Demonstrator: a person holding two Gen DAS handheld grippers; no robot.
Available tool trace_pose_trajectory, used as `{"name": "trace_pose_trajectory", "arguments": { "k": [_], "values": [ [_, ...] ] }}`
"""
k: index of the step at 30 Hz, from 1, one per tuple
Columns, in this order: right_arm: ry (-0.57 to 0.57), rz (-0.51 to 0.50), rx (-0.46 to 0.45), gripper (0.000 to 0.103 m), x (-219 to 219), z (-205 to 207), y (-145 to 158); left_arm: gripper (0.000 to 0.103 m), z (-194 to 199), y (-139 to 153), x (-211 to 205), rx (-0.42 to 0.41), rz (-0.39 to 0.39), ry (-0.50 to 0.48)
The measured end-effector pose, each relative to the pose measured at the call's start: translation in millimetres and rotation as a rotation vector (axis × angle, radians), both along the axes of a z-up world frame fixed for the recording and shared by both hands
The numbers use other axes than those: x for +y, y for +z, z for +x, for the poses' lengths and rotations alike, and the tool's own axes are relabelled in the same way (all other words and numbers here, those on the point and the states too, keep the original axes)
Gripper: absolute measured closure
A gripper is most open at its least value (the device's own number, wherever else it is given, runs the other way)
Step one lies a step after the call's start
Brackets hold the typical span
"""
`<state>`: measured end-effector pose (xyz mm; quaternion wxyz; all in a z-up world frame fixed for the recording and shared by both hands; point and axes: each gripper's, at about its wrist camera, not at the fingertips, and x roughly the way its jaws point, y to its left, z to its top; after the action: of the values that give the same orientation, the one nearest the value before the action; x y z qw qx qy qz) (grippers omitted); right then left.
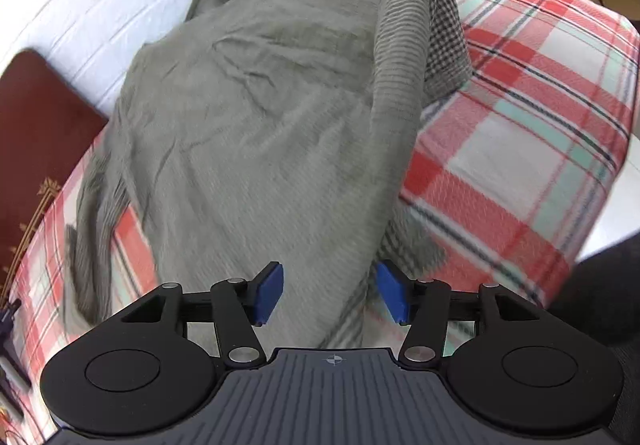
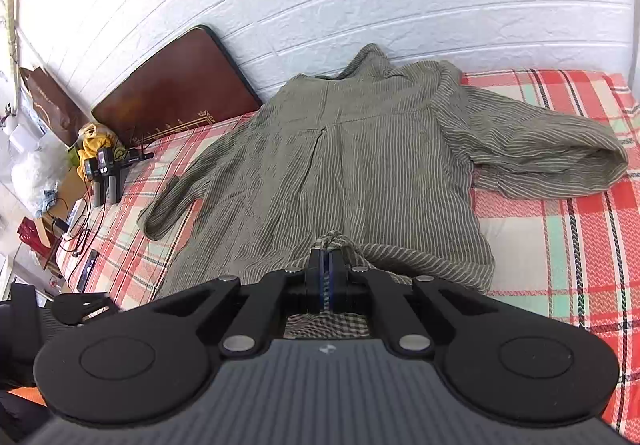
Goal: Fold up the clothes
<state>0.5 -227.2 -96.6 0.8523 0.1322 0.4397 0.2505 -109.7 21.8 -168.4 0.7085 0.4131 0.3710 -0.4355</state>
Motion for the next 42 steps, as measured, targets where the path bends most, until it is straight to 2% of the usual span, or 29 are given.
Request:
{"name": "trace_pose_trajectory", "arguments": {
  "k": [1, 2, 9, 12, 16, 22, 23, 25, 27, 29, 34, 37, 42],
  "values": [
    [0.002, -0.003, 0.0, 0.101, -0.6, -1.0, 1.1, 0.094, 3.3, -2.8, -4.4, 0.019, -0.003, 0.017],
    [0.003, -0.008, 0.0, 0.101, -1.2, -2.4, 2.3, 0.103, 9.2, -4.1, -7.3, 0.052, -0.009, 0.042],
    [-0.003, -0.036, -0.007, 0.101, -10.1, -8.9, 12.6, 0.103, 71.3, 25.3, 0.4, 0.174, -0.203, 0.232],
    [-0.016, -0.049, -0.017, 0.101, -10.6, -1.0, 13.8, 0.103, 108.5, 33.3, -3.9, 0.146, -0.255, 0.309],
    [-0.016, -0.068, -0.028, 0.101, -3.5, 21.4, 11.7, 0.103, 157.2, 30.3, -18.9, 0.087, -0.27, 0.404],
    [-0.045, -0.118, 0.015, 0.101, 12.4, 57.6, -7.6, 0.103, 210.4, 0.2, -44.2, 0.065, -0.221, 0.529],
    [-0.055, -0.122, 0.028, 0.101, 13.2, 62.1, -11.9, 0.1, 217.1, -5.7, -45.9, 0.06, -0.207, 0.55],
    [-0.071, -0.133, 0.056, 0.101, 13.9, 67.9, -20.6, 0.059, 226.1, -16.6, -46.7, 0.063, -0.174, 0.598],
    [-0.082, -0.146, 0.083, 0.101, 13.9, 70.0, -29.7, 0.039, 233.3, -25.0, -44.1, 0.066, -0.141, 0.636],
    [-0.097, -0.155, 0.113, 0.101, 12.9, 70.1, -39.7, 0.034, 235.0, -23.5, -34.3, 0.079, -0.131, 0.631],
    [-0.119, -0.148, 0.149, 0.098, 8.6, 60.3, -51.1, 0.016, 234.5, -10.3, -8.4, 0.087, -0.131, 0.617],
    [-0.125, -0.135, 0.161, 0.098, 5.8, 52.2, -54.5, 0.012, 231.2, 2.8, 9.5, 0.051, -0.144, 0.632],
    [-0.136, -0.113, 0.181, 0.099, 1.2, 38.8, -60.1, 0.011, 229.9, 12.6, 30.2, 0.021, -0.136, 0.673]
  ]
}}
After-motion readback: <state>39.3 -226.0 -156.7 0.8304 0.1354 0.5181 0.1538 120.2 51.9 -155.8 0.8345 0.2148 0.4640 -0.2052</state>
